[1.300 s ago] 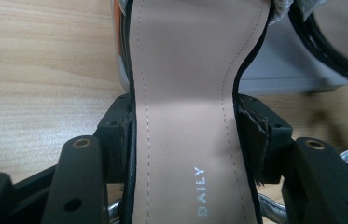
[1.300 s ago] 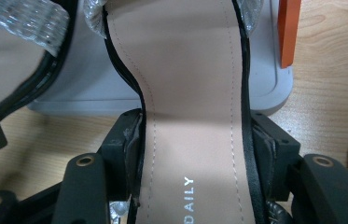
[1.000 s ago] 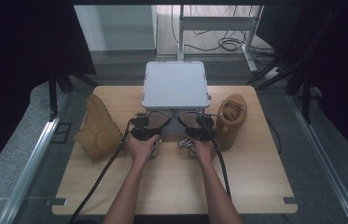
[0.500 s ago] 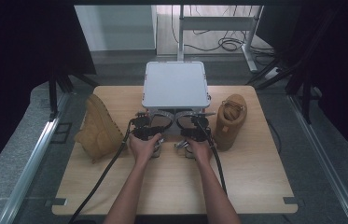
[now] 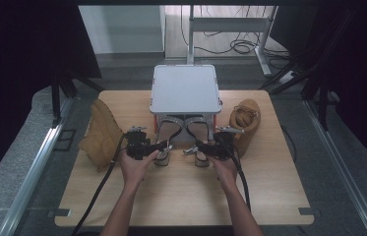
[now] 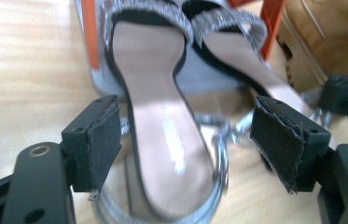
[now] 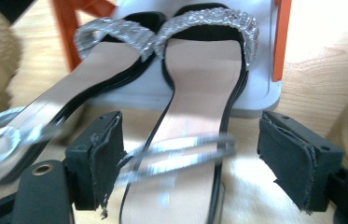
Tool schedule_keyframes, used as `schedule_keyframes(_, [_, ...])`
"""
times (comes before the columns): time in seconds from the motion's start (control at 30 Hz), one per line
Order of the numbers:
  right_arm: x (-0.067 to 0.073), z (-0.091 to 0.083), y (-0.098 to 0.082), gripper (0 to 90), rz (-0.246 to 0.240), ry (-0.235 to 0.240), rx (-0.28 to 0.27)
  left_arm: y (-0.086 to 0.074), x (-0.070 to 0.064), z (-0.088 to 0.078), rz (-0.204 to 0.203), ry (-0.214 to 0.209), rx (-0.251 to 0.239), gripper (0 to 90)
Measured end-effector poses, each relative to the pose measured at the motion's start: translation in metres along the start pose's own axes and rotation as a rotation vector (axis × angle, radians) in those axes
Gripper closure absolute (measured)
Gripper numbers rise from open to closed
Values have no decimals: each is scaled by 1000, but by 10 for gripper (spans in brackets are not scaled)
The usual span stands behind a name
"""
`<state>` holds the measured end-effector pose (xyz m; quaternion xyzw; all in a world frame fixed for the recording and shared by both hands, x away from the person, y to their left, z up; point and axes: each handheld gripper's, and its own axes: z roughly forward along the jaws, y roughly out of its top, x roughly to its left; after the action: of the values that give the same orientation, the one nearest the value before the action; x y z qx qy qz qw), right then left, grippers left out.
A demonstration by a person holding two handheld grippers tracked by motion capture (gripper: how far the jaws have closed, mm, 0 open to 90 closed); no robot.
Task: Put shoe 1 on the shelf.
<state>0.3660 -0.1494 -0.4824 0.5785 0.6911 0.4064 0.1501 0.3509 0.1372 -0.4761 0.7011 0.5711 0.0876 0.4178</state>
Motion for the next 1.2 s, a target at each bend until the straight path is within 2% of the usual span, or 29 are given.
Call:
schedule_keyframes(0.17, [-1, -19, -19, 244, -74, 47, -17, -20, 2, -10, 23, -16, -5, 244])
schedule_keyframes(0.3, [-1, -23, -39, 256, -120, 64, -20, -42, 7, -16, 21, -37, 1, 228])
schedule_keyframes(0.4, [-1, -22, -50, 256, -154, 53, -22, -55, 9, -21, 43, -26, 9, 221])
schedule_keyframes(0.57, [-3, -22, -58, 256, -156, 52, -12, -74, 9, -18, 57, -3, 17, 227])
schedule_keyframes(0.7, [-3, -18, -61, 256, -157, 48, 1, -75, 5, -4, 64, 8, 17, 236])
schedule_keyframes(0.97, [-2, -6, -61, 258, -166, 29, 18, -63, -1, 19, 69, 46, 1, 241])
schedule_keyframes(1.1, [1, 1, -59, 258, -189, 22, 21, -57, -5, 28, 84, 67, -14, 243])
schedule_keyframes(1.2, [4, 8, -57, 254, -190, 27, 21, -53, -6, 35, 74, 68, -11, 249])
